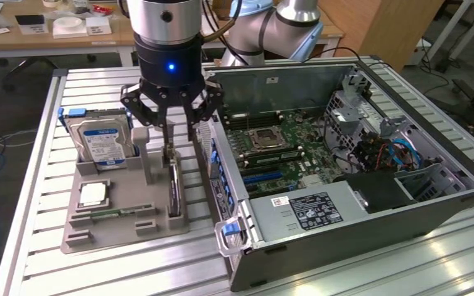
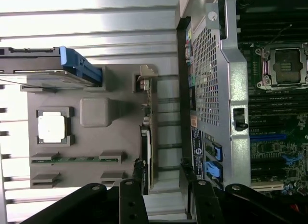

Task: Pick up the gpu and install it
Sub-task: 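Pick up the gpu and move the gpu toward the slot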

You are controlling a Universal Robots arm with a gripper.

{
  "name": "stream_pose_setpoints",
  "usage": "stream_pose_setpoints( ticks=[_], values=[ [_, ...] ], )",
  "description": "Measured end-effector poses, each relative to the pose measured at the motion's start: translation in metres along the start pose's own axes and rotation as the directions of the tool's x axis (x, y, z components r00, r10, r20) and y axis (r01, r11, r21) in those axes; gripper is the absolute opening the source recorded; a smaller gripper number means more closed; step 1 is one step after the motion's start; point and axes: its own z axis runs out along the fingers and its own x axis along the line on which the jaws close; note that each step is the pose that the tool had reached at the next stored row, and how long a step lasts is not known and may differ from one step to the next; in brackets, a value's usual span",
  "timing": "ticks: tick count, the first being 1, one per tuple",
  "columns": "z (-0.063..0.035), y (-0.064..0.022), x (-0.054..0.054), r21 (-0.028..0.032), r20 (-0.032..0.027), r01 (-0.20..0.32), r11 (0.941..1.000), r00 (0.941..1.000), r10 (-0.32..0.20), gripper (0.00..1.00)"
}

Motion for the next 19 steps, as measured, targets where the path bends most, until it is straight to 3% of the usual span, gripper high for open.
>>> stream_pose_setpoints(
  ticks=[5,10,19],
  values=[
    [-0.0001,-0.0006,0.008,-0.0001,0.0011,0.0,1.0,1.0,0.0,0.43],
    [0.0009,-0.0007,0.008,-0.0003,0.0013,0.0,1.0,1.0,0.0,0.43],
    [0.0169,-0.0014,0.009,-0.0001,0.0012,0.0,1.0,1.0,0.0,0.43]
  ],
)
